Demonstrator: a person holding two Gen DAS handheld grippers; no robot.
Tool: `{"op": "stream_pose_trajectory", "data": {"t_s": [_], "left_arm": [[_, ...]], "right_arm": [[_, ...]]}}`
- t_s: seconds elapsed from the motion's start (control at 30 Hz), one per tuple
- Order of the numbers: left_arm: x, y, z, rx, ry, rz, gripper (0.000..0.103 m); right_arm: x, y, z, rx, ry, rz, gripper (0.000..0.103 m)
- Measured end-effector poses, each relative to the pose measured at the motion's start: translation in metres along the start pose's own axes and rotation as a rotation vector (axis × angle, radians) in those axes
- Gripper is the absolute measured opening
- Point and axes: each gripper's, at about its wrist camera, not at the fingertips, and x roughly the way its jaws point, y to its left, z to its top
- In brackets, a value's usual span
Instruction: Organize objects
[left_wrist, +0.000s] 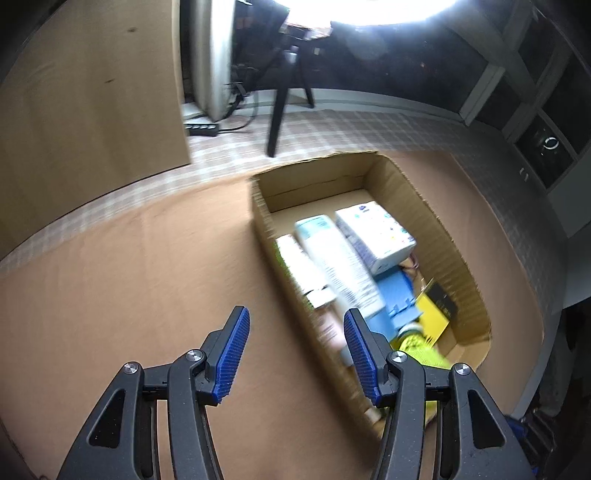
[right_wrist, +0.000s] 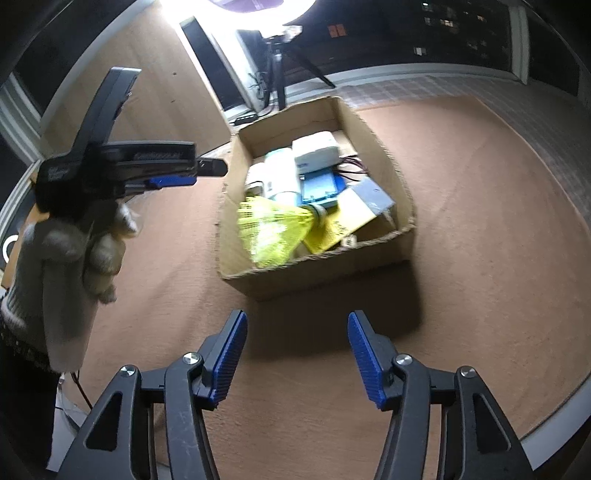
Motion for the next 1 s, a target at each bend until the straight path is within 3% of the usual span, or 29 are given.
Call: {"op": "stream_pose_trajectory", "data": {"t_s": [0.5,0.7,0.8,1.0], "left_arm": [[-0.088,0.092,-0.086,-0.125,-0.060,0.070,0.069],[-0.121,0.117,-0.120,-0.175,-0.087,0.105,0.069],[-0.131,0.128,-0.137,-0.199,-0.096,0.126,0.075],[-0.142,0.144,-0.173,-0.230,-0.098,0.190,0.075]], "right_arm": [[0.022,0.090,0.008,-0.137,0.012,0.070,0.058],[0.030,0.127,0.005,-0.197,0.018,0.098,0.059],[0.033,0.143,0.002,-0.218,0.020,0.109,0.059],[0.036,0.173,-0.007,-0.272,0.020,0.104,0.060]]}}
